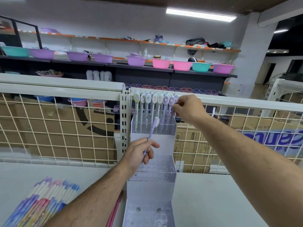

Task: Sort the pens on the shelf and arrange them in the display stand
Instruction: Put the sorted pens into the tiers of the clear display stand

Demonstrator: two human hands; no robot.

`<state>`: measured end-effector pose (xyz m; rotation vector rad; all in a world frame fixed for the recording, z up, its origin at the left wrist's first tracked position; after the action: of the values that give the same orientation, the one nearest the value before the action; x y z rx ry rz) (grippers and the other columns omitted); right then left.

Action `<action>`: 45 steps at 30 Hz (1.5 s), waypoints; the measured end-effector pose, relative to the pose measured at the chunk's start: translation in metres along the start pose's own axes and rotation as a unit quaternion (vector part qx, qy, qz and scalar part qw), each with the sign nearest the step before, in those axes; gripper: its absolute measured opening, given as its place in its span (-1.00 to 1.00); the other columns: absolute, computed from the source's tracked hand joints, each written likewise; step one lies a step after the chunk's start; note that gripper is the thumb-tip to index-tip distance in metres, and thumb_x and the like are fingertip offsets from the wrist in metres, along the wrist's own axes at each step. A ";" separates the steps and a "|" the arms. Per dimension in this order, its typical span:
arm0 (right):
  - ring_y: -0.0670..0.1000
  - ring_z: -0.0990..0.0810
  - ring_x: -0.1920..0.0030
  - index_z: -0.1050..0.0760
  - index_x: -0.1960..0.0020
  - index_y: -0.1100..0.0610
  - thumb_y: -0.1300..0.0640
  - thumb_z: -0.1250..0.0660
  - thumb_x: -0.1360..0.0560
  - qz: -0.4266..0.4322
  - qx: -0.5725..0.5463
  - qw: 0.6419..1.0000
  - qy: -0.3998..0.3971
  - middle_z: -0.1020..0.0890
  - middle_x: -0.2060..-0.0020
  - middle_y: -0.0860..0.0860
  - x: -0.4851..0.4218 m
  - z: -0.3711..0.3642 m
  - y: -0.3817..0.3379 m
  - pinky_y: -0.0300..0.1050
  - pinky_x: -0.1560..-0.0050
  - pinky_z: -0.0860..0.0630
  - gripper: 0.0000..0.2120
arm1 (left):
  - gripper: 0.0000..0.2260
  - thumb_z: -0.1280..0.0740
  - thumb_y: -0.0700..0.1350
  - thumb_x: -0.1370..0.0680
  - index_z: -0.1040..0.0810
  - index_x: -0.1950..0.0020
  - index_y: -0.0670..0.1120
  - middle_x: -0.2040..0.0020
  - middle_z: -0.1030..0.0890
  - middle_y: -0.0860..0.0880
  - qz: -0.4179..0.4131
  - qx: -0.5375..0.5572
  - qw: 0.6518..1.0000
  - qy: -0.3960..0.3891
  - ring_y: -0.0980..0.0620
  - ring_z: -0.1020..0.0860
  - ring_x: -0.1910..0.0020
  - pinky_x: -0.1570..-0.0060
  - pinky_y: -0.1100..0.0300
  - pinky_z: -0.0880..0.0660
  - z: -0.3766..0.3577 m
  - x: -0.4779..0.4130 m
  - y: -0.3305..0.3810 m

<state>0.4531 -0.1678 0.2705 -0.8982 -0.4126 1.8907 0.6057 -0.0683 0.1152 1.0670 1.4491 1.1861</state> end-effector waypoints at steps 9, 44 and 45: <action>0.04 -0.62 0.24 -0.64 0.10 0.17 0.07 -0.37 -0.60 0.000 -0.058 0.998 0.003 -0.68 0.24 0.08 0.012 -0.001 0.009 0.00 0.20 -0.62 -0.80 | -0.69 -0.16 -0.09 -0.68 -0.66 0.06 -0.16 0.33 -0.50 -0.18 0.002 -0.012 1.000 -0.012 0.00 -0.34 0.44 0.34 0.12 -0.30 -0.001 0.000 0.000; -0.09 -0.61 0.32 -0.57 0.11 0.23 0.22 -0.39 -0.57 -0.030 -0.232 0.972 -0.017 -0.67 0.31 -0.01 0.082 -0.018 -0.014 -0.26 0.35 -0.50 -0.90 | -0.91 -0.28 -0.20 -0.62 -0.56 0.01 -0.17 0.15 -0.65 -0.17 -0.010 -0.062 0.997 -0.046 -0.09 -0.61 0.14 0.00 0.01 -0.55 -0.014 0.007 0.010; -0.10 -0.62 0.31 -0.57 0.09 0.23 0.22 -0.38 -0.57 -0.030 -0.229 0.973 0.003 -0.69 0.27 0.01 0.077 -0.005 -0.016 -0.25 0.33 -0.52 -0.91 | -0.96 -0.35 -0.18 -0.58 -0.58 0.00 -0.11 0.11 -0.67 -0.14 -0.016 -0.089 0.995 -0.049 -0.06 -0.62 0.11 0.00 0.05 -0.55 -0.014 0.007 0.009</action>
<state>0.4469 -0.0931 0.2455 -1.1747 -0.8879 1.7648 0.5909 -0.0627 0.1248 0.9631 1.2561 1.1996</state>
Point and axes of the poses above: each hand's wrist, its own x-axis away from the middle knuckle, its own z-axis out of the back of the hand, y = z × x, the point moved 7 cm from there along -x, towards the middle knuckle
